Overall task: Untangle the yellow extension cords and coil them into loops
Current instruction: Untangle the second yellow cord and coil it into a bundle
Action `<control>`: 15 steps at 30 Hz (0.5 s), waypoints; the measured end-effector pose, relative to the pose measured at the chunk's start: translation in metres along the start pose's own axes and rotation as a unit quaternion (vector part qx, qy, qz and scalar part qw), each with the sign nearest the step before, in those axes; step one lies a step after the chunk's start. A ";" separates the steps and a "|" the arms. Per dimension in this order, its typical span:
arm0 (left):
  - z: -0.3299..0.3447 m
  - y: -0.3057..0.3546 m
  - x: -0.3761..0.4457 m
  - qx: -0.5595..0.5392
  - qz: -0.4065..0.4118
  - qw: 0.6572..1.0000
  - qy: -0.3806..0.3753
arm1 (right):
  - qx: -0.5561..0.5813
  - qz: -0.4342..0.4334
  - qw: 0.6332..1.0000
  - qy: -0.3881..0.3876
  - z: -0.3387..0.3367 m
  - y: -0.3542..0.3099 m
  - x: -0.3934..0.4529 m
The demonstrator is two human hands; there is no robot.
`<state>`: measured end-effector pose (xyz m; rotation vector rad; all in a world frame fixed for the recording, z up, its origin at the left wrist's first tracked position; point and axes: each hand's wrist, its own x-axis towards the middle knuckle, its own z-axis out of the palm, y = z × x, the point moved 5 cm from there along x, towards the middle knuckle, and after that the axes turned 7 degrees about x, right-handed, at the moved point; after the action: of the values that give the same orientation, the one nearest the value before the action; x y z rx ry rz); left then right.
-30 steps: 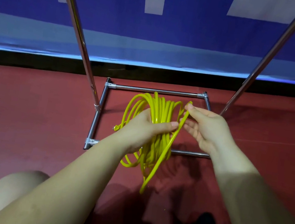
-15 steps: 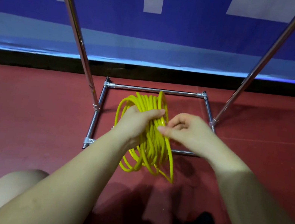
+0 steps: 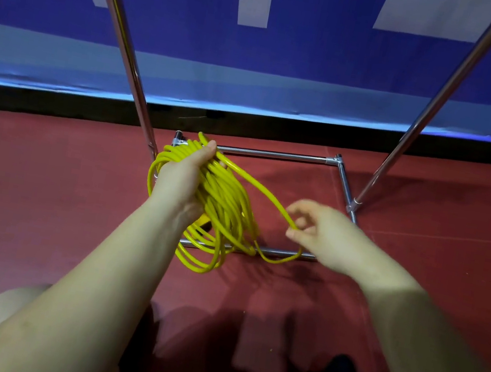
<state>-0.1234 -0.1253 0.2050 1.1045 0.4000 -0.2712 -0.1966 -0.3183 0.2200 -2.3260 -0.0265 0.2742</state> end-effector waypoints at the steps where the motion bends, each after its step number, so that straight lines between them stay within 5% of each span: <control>1: -0.001 -0.001 0.002 0.004 -0.001 1.000 -0.004 | 0.070 -0.007 0.997 0.036 -0.006 -0.001 0.001; 6: -0.002 -0.009 0.001 0.067 -0.017 0.997 -0.029 | 0.286 -0.035 0.945 0.153 -0.025 -0.012 0.002; 10: 0.009 -0.017 -0.014 0.134 -0.034 0.989 -0.045 | 0.386 0.036 0.901 0.197 -0.024 -0.004 0.005; 15: 0.024 -0.030 -0.027 0.177 -0.042 0.976 -0.121 | 0.343 0.020 0.929 0.137 -0.009 -0.014 0.010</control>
<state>-0.1553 -0.1595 0.2025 1.3868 0.1826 -0.5616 -0.1844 -0.3137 0.2342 -1.6455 0.2234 -0.0303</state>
